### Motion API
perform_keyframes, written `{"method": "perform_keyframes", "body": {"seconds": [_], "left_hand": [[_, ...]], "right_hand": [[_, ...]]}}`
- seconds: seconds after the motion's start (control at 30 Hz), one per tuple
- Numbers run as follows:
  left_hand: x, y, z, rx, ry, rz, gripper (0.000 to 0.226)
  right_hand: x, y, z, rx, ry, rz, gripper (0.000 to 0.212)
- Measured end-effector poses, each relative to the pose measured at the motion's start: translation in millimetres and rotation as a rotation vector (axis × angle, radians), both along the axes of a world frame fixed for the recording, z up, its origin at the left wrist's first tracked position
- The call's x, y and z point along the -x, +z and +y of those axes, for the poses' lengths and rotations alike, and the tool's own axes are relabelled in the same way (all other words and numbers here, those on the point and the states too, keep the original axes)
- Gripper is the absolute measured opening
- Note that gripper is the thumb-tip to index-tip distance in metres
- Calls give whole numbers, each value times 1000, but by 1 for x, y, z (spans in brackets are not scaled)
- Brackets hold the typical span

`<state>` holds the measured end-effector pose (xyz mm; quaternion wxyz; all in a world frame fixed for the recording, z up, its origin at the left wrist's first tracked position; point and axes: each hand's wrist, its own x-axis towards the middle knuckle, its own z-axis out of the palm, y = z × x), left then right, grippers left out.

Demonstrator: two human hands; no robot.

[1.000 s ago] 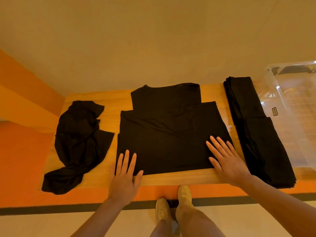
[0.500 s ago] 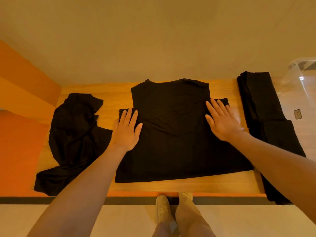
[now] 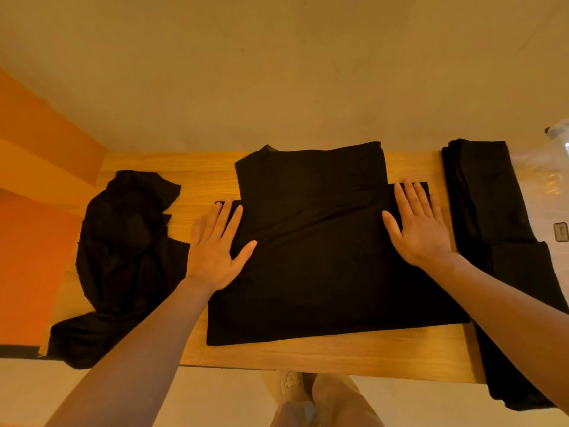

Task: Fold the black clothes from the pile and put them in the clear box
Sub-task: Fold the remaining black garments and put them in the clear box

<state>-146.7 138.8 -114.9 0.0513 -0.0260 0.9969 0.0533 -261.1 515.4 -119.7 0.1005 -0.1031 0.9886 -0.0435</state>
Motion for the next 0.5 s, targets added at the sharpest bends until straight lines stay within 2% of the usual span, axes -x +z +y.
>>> {"method": "perform_keyframes", "body": {"seconds": [0.33,0.5], "left_hand": [[-43,4,9,19,4,-109,71],[-49,11,15,-43,55,-64,66]], "right_hand": [[-54,0,8,8,27,-16,69],[-54,8,14,41,69,13,66]]}}
